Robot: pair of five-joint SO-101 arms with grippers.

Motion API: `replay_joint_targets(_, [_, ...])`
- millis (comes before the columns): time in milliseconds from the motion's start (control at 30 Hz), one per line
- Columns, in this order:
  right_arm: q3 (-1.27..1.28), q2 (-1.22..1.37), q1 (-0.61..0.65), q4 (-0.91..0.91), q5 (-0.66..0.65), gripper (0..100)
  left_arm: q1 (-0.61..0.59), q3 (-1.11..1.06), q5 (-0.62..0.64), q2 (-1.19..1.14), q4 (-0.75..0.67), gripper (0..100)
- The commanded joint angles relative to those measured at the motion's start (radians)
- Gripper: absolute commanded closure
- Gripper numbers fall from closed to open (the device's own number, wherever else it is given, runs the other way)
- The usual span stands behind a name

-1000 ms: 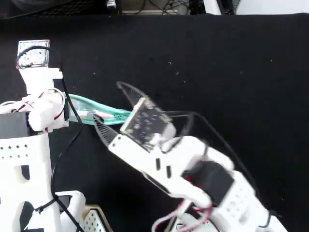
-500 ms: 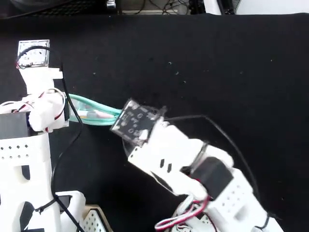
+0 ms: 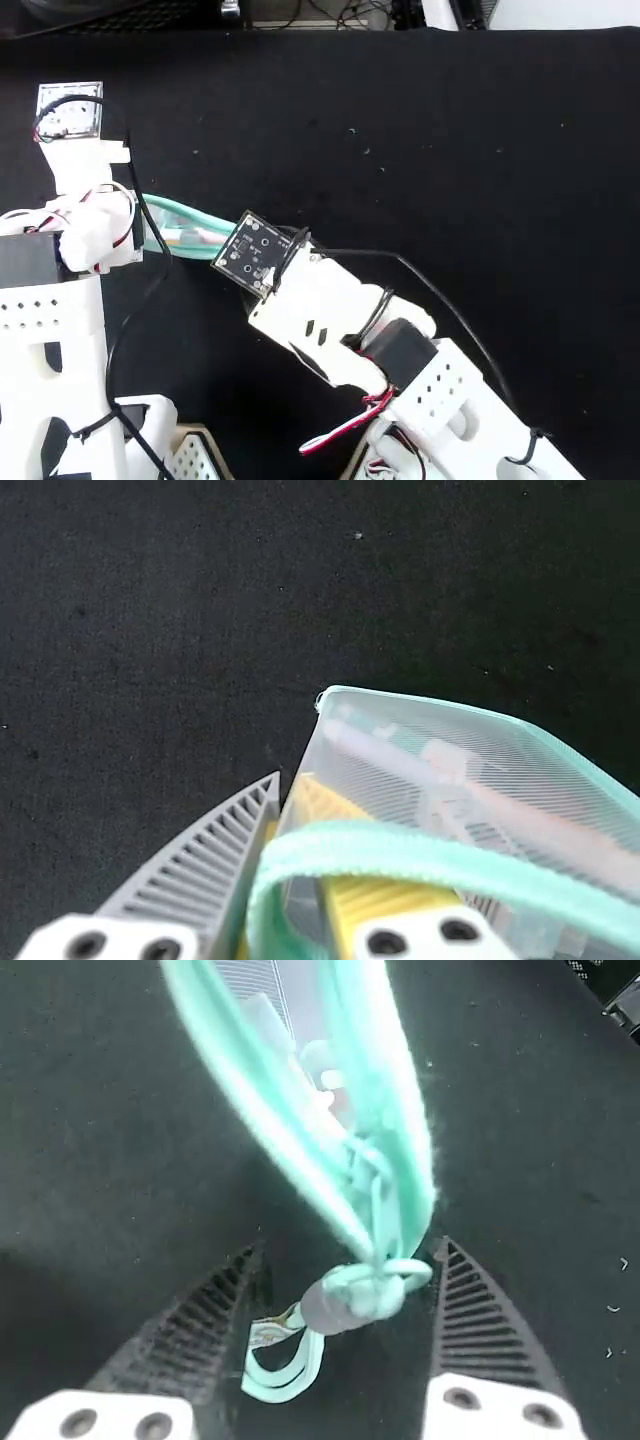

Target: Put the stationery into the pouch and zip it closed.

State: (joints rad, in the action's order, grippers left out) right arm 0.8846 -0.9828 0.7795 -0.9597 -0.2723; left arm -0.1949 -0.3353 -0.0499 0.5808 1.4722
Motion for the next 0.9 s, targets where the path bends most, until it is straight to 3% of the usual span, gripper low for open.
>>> replay_joint_targets(0, [-0.064,0.001,-0.012,0.023,-0.008,76.1,-0.004,-0.062,-0.008,-0.02,-0.02,97])
replay_joint_targets(100, [-0.071,-0.001,-0.012,0.015,-0.006,79.6,-0.004,-0.062,-0.008,-0.02,-0.02,97])
replay_joint_targets(233, [-0.068,-0.061,-0.012,0.011,-0.009,98.0,-0.004,-0.062,-0.008,-0.02,-0.02,97])
replay_joint_targets(433, [-0.068,-0.205,-0.058,-0.02,-0.009,98.4,-0.004,-0.064,-0.008,-0.02,-0.02,97])
replay_joint_targets(567, [-0.068,-0.272,-0.129,-0.051,-0.084,98.5,-0.002,-0.064,-0.008,-0.02,-0.02,97])
replay_joint_targets(867, [-0.067,-0.311,-0.127,-0.071,-0.133,98.2,-0.002,-0.064,-0.008,-0.02,-0.02,97])
